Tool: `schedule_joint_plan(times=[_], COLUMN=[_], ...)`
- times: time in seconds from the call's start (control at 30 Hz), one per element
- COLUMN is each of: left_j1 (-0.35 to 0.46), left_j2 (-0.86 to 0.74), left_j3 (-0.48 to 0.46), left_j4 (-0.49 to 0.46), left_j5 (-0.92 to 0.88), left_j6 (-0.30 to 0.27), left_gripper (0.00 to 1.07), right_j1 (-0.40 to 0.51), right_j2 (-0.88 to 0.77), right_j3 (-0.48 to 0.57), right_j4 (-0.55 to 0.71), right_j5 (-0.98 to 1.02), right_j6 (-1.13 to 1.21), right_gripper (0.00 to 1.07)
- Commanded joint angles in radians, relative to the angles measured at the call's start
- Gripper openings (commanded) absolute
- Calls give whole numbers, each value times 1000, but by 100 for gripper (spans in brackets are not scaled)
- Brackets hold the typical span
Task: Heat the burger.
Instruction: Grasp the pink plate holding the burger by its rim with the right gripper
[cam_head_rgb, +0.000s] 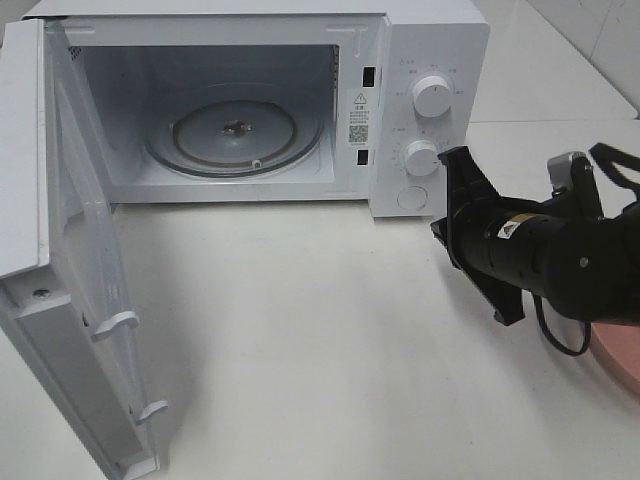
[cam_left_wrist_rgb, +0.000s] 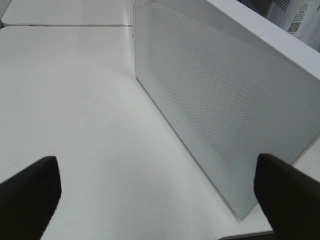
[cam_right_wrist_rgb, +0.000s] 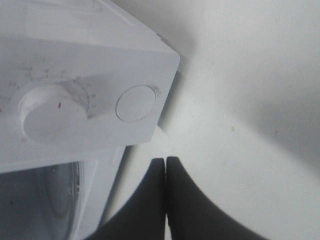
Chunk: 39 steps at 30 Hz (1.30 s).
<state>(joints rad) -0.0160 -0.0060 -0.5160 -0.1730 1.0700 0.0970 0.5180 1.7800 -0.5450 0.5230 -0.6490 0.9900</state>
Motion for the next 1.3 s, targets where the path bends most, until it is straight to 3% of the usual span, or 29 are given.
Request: schedule_joint_plan(times=[0.03, 0.33, 0.6, 1.03, 1.13, 1.17, 1.2, 1.3], left_j1=[5, 5, 5, 5, 5, 5, 5, 5], left_j2=[-18, -18, -18, -18, -18, -18, -18, -18], left_j3=[-1, -1, -1, -1, -1, -1, -1, -1], left_j4=[-5, -5, -5, -5, -5, -5, -5, -5], left_j5=[1, 1, 1, 1, 1, 1, 1, 1], left_j6=[-6, -6, -6, -6, -6, -6, -6, -6], left_gripper=[98, 98, 98, 98, 98, 98, 98, 98], right_j1=[-6, -20, -103, -206, -229, -239, -253, -263], right_j2=[-69, -168, -227, -277, -285, -289, -295, -299], right_j3=[3, 1, -11, -128, -156, -173, -185, -185], right_j4=[-18, -19, -47, -426, -523, -596, -670, -696], right_j5=[118, 390, 718, 1184, 1237, 1278, 1313, 1314], right_j6=[-229, -667, -964, -978, -922, -910, -909, -909], right_gripper=[1, 3, 3, 9, 18, 29, 48, 56])
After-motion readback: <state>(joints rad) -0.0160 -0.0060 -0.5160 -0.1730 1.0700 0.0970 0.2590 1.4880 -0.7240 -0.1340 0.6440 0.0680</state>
